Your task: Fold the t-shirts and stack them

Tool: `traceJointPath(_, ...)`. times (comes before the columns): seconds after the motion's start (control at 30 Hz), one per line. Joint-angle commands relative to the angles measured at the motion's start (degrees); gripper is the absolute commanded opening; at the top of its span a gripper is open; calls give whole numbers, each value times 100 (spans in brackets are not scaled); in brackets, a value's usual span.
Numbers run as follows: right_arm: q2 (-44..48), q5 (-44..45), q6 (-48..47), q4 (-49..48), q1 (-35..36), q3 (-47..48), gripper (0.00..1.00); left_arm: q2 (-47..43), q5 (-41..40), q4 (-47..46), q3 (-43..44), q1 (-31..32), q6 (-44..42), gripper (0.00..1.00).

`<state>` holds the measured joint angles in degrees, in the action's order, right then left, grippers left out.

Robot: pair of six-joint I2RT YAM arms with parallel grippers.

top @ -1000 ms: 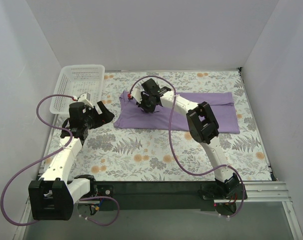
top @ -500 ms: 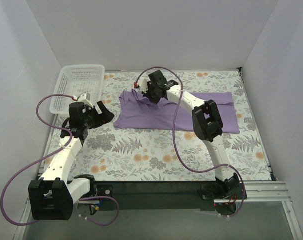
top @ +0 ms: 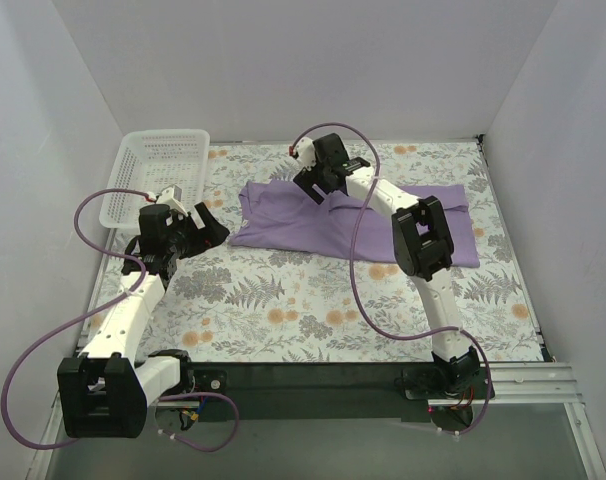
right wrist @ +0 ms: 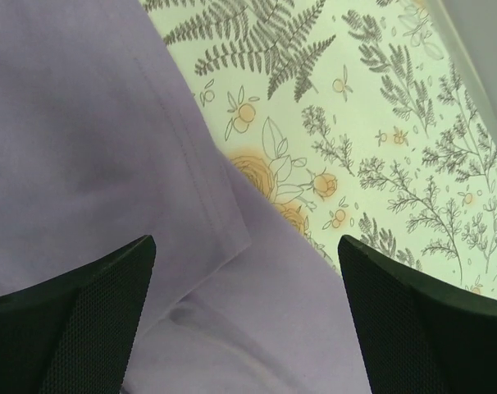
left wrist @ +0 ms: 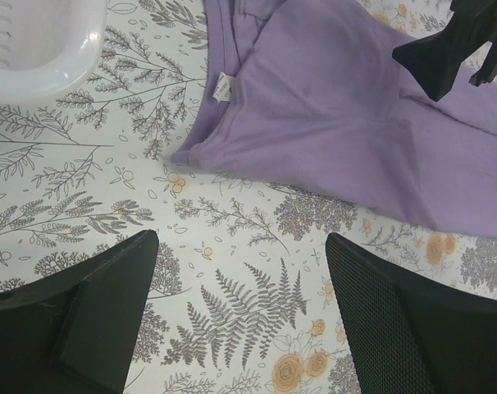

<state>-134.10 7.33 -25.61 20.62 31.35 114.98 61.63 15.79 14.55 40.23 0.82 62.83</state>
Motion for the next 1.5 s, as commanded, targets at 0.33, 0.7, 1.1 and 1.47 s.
traceJointPath(0.33,2369,-3094,-1121,749,-340,-1749,98,622,995,-215,205,-3,-209,75)
traceJointPath(0.7,5745,-4714,-1781,1181,-1825,-5554,97,675,1234,-321,161,6,-376,71)
traceJointPath(1.1,6432,-5813,-1869,803,-3337,-6901,98,570,698,-163,213,6,-368,73)
traceJointPath(1.47,6432,-5840,-1939,803,-3390,-6963,98,561,478,-110,293,6,-455,74)
